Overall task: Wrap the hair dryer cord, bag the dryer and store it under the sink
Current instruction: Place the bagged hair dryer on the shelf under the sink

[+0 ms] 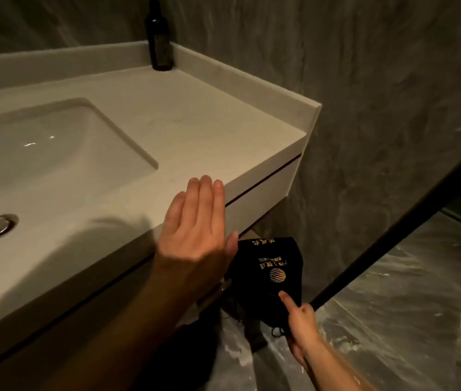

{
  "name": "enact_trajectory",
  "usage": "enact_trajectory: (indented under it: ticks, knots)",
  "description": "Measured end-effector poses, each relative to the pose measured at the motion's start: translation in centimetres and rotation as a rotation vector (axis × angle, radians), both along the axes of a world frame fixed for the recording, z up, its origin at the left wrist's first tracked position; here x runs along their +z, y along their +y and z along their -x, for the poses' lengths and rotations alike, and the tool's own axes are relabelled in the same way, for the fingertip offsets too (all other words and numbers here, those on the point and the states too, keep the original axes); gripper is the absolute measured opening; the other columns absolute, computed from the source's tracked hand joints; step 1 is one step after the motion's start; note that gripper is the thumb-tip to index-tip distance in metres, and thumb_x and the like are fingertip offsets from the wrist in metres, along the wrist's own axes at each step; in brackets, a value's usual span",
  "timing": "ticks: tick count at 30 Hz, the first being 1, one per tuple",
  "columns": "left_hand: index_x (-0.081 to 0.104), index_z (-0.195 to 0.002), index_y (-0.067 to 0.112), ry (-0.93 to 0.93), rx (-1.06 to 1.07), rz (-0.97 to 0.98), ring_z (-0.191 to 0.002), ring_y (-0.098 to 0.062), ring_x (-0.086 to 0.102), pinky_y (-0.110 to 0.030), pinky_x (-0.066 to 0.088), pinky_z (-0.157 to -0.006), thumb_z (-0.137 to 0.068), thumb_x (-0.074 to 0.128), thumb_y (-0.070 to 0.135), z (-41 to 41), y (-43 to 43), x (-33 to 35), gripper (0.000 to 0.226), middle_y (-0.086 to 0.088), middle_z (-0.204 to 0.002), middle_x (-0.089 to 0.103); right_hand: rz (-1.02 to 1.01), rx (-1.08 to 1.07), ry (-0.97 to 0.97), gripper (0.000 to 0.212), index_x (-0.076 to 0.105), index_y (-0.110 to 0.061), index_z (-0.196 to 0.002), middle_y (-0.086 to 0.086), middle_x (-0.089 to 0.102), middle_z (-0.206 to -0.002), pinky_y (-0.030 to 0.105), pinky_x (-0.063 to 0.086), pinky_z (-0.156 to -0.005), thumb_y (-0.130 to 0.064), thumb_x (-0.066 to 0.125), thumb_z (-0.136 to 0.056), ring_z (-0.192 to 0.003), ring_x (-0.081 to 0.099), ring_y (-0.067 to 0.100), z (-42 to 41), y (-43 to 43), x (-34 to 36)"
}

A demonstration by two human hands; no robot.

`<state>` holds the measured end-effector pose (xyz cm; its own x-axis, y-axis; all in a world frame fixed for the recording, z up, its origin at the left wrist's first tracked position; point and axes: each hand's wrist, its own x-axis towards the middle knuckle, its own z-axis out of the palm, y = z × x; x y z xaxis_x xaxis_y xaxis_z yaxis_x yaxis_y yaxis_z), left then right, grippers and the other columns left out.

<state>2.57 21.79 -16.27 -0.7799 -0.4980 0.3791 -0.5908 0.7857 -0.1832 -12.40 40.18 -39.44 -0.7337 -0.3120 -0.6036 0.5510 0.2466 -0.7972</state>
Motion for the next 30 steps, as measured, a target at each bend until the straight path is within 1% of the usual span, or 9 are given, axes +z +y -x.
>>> enact_trajectory:
  ticks: [4, 7, 9, 12, 16, 19, 23, 26, 30]
  knots:
    - [0.013, -0.155, -0.005, 0.012, -0.021, 0.158, -0.147, -0.043, 0.028, -0.048, 0.012, -0.12, -0.1, 0.031, 0.055, -0.5, -0.4, -1.1, 0.083, -0.029, -0.158, 0.03, 0.046, 0.055, 0.064, 0.047, 0.072, -0.001, -0.114, 0.016, 0.083, -0.099, 0.048, 0.063, -0.09, -0.039, 0.079, -0.087, -0.093, 0.081, 0.031, 2.3, -3.5, -5.4]
    - [0.007, -0.155, -0.005, 0.023, -0.029, 0.23, -0.147, -0.044, 0.023, -0.05, 0.012, -0.12, -0.1, 0.028, 0.054, -0.7, -0.4, -1.4, 0.083, -0.029, -0.159, 0.025, 0.087, 0.085, 0.104, 0.03, 0.071, -0.001, -0.112, 0.015, 0.083, -0.098, 0.034, 0.065, -0.07, -0.026, 0.073, -0.096, -0.09, 0.081, 0.028, 3.0, -6.1, -7.3]
    - [0.006, -0.155, -0.006, 0.041, -0.036, 0.266, -0.146, -0.045, 0.023, -0.05, 0.014, -0.119, -0.1, 0.03, 0.05, -0.8, -0.5, -1.6, 0.082, -0.029, -0.157, 0.025, 0.086, 0.101, 0.131, 0.024, 0.073, -0.001, -0.108, 0.014, 0.083, -0.095, 0.032, 0.064, -0.065, -0.022, 0.071, -0.097, -0.086, 0.081, 0.026, 3.1, -8.0, -8.1]
    - [0.008, -0.153, -0.008, 0.063, -0.043, 0.304, -0.142, -0.045, 0.026, -0.051, 0.019, -0.116, -0.098, 0.034, 0.045, -0.7, -0.5, -1.8, 0.081, -0.029, -0.153, 0.028, 0.076, 0.113, 0.143, 0.037, 0.07, 0.001, -0.117, 0.017, 0.082, -0.101, 0.042, 0.067, -0.077, -0.028, 0.074, -0.094, -0.091, 0.08, 0.031, 3.3, -10.9, -9.7]
    - [0.008, -0.153, -0.008, 0.051, -0.038, 0.361, -0.139, -0.046, 0.028, -0.052, 0.021, -0.115, -0.098, 0.039, 0.046, -0.6, -0.7, -2.2, 0.084, -0.03, -0.15, 0.029, 0.128, 0.132, 0.137, 0.039, 0.066, -0.001, -0.125, 0.017, 0.078, -0.112, 0.038, 0.065, -0.079, -0.027, 0.072, -0.097, -0.1, 0.076, 0.033, 3.6, -14.2, -10.3]
    - [0.007, -0.153, -0.008, 0.041, -0.031, 0.388, -0.137, -0.046, 0.03, -0.053, 0.022, -0.114, -0.097, 0.045, 0.041, -0.5, -0.9, -2.3, 0.084, -0.03, -0.148, 0.03, 0.136, 0.135, 0.133, 0.049, 0.065, -0.001, -0.129, 0.018, 0.077, -0.113, 0.049, 0.064, -0.089, -0.031, 0.076, -0.093, -0.101, 0.076, 0.034, 4.1, -15.6, -10.0]
    - [0.008, -0.153, -0.009, 0.012, -0.009, 0.403, -0.137, -0.046, 0.032, -0.053, 0.023, -0.114, -0.093, 0.055, 0.037, -0.6, -0.8, -2.1, 0.089, -0.031, -0.148, 0.031, 0.185, 0.187, 0.132, 0.054, 0.064, -0.003, -0.134, 0.015, 0.078, -0.116, 0.044, 0.064, -0.088, -0.035, 0.076, -0.093, -0.104, 0.076, 0.032, 4.7, -15.9, -10.0]
    - [0.01, -0.153, -0.009, -0.01, 0.005, 0.406, -0.137, -0.046, 0.032, -0.052, 0.024, -0.113, -0.09, 0.059, 0.04, -0.7, -0.7, -2.0, 0.094, -0.03, -0.148, 0.032, 0.193, 0.302, 0.138, 0.057, 0.062, -0.009, -0.14, 0.011, 0.075, -0.126, 0.045, 0.057, -0.103, -0.041, 0.072, -0.094, -0.114, 0.072, 0.028, 4.6, -15.0, -9.6]
    - [0.011, -0.153, -0.009, -0.013, 0.018, 0.4, -0.136, -0.046, 0.033, -0.053, 0.024, -0.112, -0.091, 0.06, 0.039, -0.7, -0.5, -2.0, 0.093, -0.03, -0.147, 0.033, 0.014, 0.288, 0.436, 0.084, 0.049, -0.003, -0.146, 0.013, 0.059, -0.142, 0.04, 0.049, -0.111, -0.048, 0.08, -0.082, -0.128, 0.061, 0.03, 3.3, -13.5, -9.8]
